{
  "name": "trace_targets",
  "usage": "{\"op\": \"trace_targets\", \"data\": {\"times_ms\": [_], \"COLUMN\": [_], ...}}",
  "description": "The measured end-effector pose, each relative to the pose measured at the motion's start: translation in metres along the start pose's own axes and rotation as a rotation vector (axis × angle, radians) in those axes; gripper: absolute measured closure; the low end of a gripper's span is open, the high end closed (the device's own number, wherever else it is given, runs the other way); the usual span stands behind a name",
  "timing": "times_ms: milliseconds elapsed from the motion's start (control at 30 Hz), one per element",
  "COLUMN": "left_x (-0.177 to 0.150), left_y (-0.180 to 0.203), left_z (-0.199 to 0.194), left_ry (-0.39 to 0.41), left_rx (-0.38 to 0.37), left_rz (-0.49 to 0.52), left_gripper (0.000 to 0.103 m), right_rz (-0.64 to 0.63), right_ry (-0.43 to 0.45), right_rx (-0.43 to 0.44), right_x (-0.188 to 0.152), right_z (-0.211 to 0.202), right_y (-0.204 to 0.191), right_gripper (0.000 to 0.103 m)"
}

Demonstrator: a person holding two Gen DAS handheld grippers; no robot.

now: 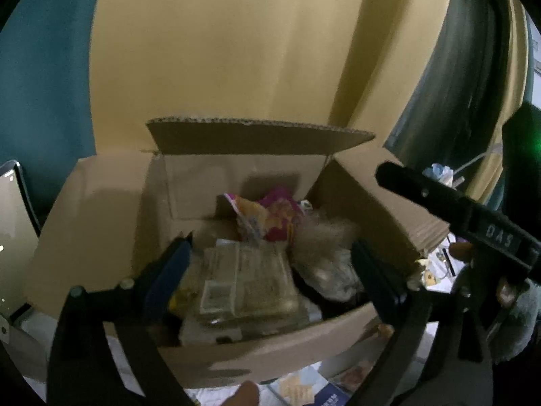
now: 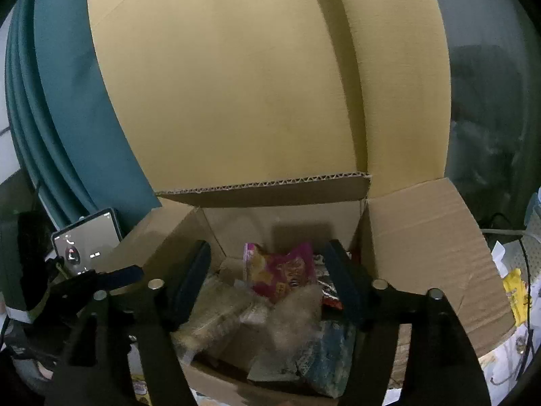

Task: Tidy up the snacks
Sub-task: 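Carry both packets into the cardboard box and open both tools, then grasp the blue cracker box with the left tool while the right tool grasps the orange fries bag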

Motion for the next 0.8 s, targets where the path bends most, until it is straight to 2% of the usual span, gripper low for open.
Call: {"op": "trace_targets", "data": {"times_ms": [433, 800], "left_x": [-0.023, -0.072], "left_y": [0.019, 0.037], "left_z": [-0.062, -0.109], "left_ry": [0.053, 0.047], "left_rx": [-0.011, -0.035], "left_rz": [0.033, 0.044], "left_gripper": [0.005, 0.005], "right_rz": [-0.058, -0.079], "right_ry": [-0.004, -0.013], "right_rx": [-0.023, -0.049], "right_x": [-0.022, -0.055], "right_z": [-0.050, -0.103], "right_y": [-0.024, -0.040], "right_gripper": [0.028, 0.028]}}
Point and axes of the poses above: each gripper's, at about its wrist camera, not at the fingertips, and z roughly the way its jaws point, y to its right, x to its top, the point moved 4 cm from there along z, roughly the way its jaws point, and after that the axes turned 5 degrees about x, right-handed, at the moved point
